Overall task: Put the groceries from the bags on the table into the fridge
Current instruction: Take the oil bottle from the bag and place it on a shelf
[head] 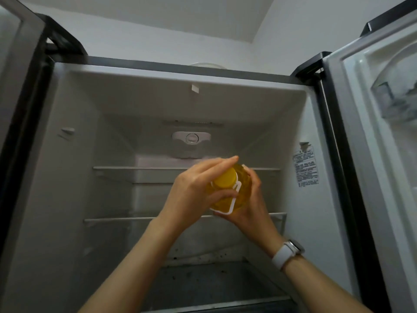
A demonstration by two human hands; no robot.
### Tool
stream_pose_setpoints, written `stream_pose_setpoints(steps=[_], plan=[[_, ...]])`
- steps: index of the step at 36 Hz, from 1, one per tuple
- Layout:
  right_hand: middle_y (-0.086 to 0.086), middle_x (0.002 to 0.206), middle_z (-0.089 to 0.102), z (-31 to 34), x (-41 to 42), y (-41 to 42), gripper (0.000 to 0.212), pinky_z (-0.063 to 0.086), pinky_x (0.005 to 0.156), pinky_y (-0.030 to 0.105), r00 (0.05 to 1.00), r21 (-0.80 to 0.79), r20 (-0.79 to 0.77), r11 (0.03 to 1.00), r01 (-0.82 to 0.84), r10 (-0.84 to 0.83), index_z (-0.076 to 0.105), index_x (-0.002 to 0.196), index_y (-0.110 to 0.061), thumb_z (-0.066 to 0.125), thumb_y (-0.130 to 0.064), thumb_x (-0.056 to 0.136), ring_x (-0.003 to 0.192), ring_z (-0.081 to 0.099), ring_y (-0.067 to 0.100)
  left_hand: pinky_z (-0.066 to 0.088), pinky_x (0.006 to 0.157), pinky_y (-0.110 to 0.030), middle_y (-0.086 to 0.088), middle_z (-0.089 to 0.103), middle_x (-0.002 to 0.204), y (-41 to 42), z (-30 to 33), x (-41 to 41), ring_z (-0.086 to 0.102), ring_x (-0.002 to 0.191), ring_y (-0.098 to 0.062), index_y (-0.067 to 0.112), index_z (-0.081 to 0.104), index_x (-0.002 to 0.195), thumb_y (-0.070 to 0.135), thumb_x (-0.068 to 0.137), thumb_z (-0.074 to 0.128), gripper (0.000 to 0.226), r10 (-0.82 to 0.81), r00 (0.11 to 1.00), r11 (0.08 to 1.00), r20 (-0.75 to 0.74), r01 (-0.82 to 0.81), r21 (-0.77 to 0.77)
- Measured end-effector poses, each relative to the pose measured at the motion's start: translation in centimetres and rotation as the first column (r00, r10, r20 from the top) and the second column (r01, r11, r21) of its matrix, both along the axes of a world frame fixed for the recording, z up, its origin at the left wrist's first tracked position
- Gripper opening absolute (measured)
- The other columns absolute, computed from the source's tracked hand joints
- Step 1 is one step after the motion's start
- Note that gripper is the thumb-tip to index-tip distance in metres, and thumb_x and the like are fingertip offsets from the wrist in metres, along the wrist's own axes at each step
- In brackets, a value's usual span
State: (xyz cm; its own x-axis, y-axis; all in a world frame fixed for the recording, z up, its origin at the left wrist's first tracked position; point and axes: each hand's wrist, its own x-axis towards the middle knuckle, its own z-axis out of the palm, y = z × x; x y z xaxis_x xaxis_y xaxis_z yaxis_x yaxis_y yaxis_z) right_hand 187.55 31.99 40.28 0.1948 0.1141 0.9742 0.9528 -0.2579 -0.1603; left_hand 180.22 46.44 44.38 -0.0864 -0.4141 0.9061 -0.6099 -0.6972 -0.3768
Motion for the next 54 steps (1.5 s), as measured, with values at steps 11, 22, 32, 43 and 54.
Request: stream_pose_setpoints(steps=[11, 22, 32, 43, 54], plan=[[-0.031, 0.135, 0.024, -1.5, 1.5, -3.6, 0.078, 0.029, 0.109, 0.036, 0.995, -0.050, -0.085, 0.997, 0.053, -0.057, 0.022, 0.129, -0.050, 0.073, -0.025, 0.076, 0.136, 0.023, 0.010, 0.052, 0.089, -0.028, -0.007, 0.063, 0.121, -0.9, -1.3, 3.8, 0.061, 0.108, -0.017, 0.014, 0.055, 0.127, 0.050, 0.069, 0.067, 0.069, -0.066, 0.996, 0.996, -0.054, 0.063, -0.059], [-0.016, 0.123, 0.051, -0.4, 0.2, -4.6, 0.031, 0.042, 0.098, 0.019, 0.996, 0.123, -0.002, 0.989, -0.086, 0.086, 0.047, 0.115, -0.044, 0.046, -0.029, 0.088, 0.117, 0.049, -0.001, 0.047, 0.085, -0.033, -0.004, 0.062, 0.111, -3.8, -1.6, 8.4, 0.051, 0.104, -0.019, 0.013, 0.065, 0.114, 0.044, 0.062, 0.074, 0.061, -0.053, 0.993, 0.989, -0.107, 0.037, -0.145], [-0.008, 0.120, 0.048, -0.1, 1.0, -4.8, 0.040, 0.035, 0.087, 0.006, 0.970, -0.006, 0.032, 0.971, 0.240, -0.240, 0.049, 0.122, -0.026, 0.063, -0.025, 0.085, 0.109, 0.044, 0.004, 0.037, 0.107, -0.039, 0.000, 0.033, 0.149, -2.0, -3.5, 8.8, 0.035, 0.133, -0.016, 0.034, 0.036, 0.140, 0.035, 0.095, 0.047, 0.047, -0.149, 0.870, 0.972, -0.470, 0.042, -0.230], [0.010, 0.123, 0.050, -0.5, 2.0, -4.9, 0.036, 0.037, 0.087, 0.021, 0.879, 0.116, -0.022, 0.872, 0.476, -0.477, 0.054, 0.122, -0.009, 0.060, -0.011, 0.086, 0.113, 0.048, 0.022, 0.028, 0.113, -0.039, -0.001, 0.028, 0.152, -4.7, -0.6, 12.0, 0.029, 0.139, -0.020, 0.029, 0.034, 0.142, 0.029, 0.099, 0.040, 0.044, -0.083, 0.750, 0.992, -0.656, 0.002, -0.122], [0.009, 0.122, 0.053, -0.6, 4.9, -5.3, 0.037, 0.047, 0.086, 0.036, 0.716, 0.040, -0.102, 0.716, 0.697, -0.691, 0.053, 0.128, -0.013, 0.052, -0.017, 0.091, 0.111, 0.045, 0.024, 0.024, 0.114, -0.042, -0.001, 0.012, 0.157, -6.4, -0.9, 15.5, 0.022, 0.141, -0.024, 0.025, 0.017, 0.148, 0.030, 0.101, 0.033, 0.050, 0.112, 0.670, 0.989, -0.734, -0.145, 0.019]])
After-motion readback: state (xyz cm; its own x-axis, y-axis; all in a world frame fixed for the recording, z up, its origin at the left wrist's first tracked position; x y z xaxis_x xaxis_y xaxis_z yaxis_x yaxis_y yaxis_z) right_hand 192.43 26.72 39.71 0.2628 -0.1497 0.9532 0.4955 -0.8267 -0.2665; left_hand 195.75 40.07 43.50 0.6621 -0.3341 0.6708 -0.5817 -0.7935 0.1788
